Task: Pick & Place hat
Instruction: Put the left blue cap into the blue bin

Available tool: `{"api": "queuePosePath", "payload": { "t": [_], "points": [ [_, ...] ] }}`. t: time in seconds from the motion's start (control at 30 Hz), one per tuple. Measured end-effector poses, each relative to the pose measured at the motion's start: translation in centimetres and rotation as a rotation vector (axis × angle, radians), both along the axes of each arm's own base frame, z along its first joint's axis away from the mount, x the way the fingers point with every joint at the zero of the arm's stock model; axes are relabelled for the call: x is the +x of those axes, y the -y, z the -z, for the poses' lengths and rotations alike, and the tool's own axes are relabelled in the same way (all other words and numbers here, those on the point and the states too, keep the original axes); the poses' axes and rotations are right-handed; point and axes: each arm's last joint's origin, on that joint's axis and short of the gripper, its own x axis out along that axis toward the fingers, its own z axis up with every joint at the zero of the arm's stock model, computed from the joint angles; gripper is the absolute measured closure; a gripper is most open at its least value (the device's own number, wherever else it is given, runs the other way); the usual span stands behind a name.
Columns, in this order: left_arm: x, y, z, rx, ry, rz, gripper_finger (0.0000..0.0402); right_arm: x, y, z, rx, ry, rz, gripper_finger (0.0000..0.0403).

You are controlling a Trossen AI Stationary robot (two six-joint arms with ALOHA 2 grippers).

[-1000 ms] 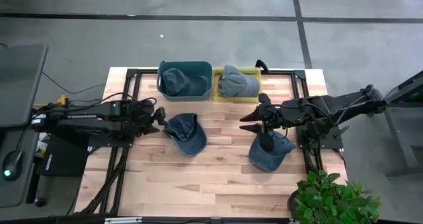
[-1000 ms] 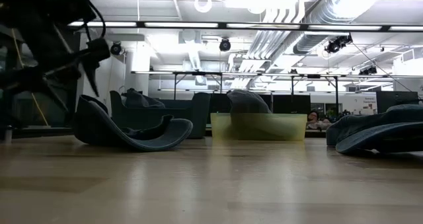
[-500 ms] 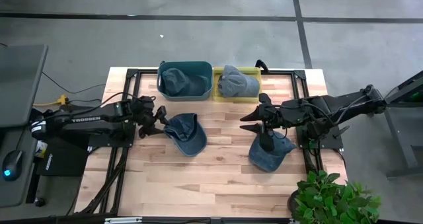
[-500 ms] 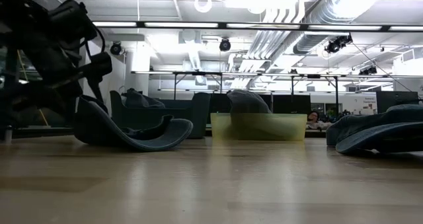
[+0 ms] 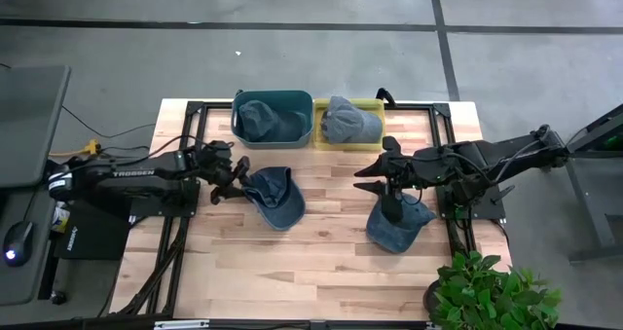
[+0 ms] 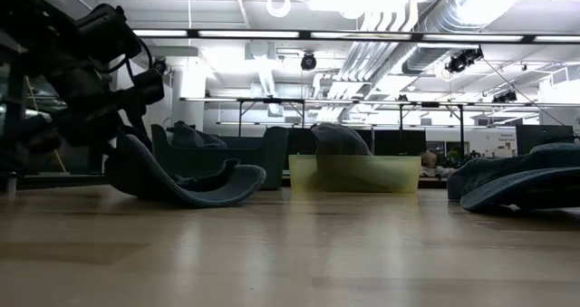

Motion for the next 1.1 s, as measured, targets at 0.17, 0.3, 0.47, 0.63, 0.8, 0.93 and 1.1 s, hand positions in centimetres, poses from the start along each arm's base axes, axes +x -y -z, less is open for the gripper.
{"api": "queuePosePath", "payload": {
  "t": [0.17,0.3,0.47,0.63,0.8,0.93,1.1],
  "points": [
    [0.2,-0.1,0.2,-0.007,-0.01,0.005,0.0274,0.0,0.0,0.0,0.0,-0.001,0.0,0.0289],
    [0.2,-0.1,0.2,0.002,-0.009,0.011,0.0342,0.0,0.0,0.1,0.004,-0.006,-0.001,0.0289],
    [0.2,-0.1,0.2,0.035,-0.002,0.039,0.0388,-0.1,0.0,0.1,0.003,-0.014,-0.001,0.0289],
    [0.4,-0.1,-0.2,0.064,0.016,0.067,0.0395,-0.1,0.0,0.1,0.005,-0.014,-0.001,0.0289],
    [1.0,-0.4,-1.8,0.146,0.078,0.115,0.0397,-0.1,0.0,0.1,0.005,-0.014,-0.001,0.0289],
    [1.6,-0.6,-3.7,0.221,0.136,0.157,0.0398,-0.1,0.0,0.1,0.005,-0.014,-0.001,0.0289],
    [2.3,-0.8,-6.4,0.292,0.224,0.209,0.0398,-0.1,0.0,0.1,0.009,-0.013,0.001,0.0289]
  ]
}}
